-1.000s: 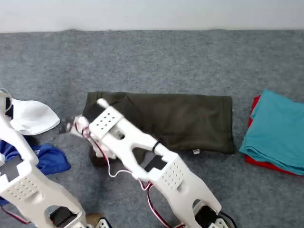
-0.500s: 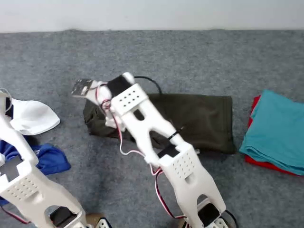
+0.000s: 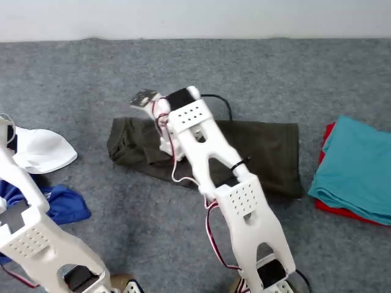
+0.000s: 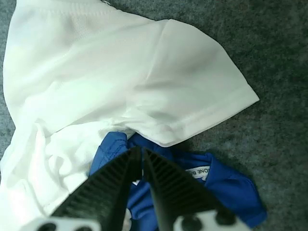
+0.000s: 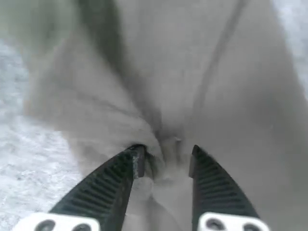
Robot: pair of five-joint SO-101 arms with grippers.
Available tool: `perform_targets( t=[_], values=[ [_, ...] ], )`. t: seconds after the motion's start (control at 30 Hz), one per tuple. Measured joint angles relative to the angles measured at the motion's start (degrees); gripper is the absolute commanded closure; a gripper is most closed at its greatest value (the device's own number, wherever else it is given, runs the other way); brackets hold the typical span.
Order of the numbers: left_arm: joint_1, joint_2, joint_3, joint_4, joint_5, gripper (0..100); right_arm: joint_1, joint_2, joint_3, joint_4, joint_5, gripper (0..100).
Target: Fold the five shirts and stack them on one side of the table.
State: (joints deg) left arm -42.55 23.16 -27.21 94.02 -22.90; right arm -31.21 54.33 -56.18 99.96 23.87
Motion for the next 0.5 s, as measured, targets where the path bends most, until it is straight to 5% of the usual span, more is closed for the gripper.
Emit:
perform_targets(
  t=[0.23,0.33,0.5],
  values=[
    [0.0,0.0,0.0,0.0,0.0,99,2.3,-0.1,-5.1,0.4,-0.4,86.6],
    [0.0,0.0,0.0,0.0,0.0,99,0.4,-0.8,-7.9,0.5,-0.4,98.3],
    [0.0,0.0,0.0,0.0,0.0,99,-7.3,-4.1,-8.4,0.6,-0.4,98.9]
  ],
)
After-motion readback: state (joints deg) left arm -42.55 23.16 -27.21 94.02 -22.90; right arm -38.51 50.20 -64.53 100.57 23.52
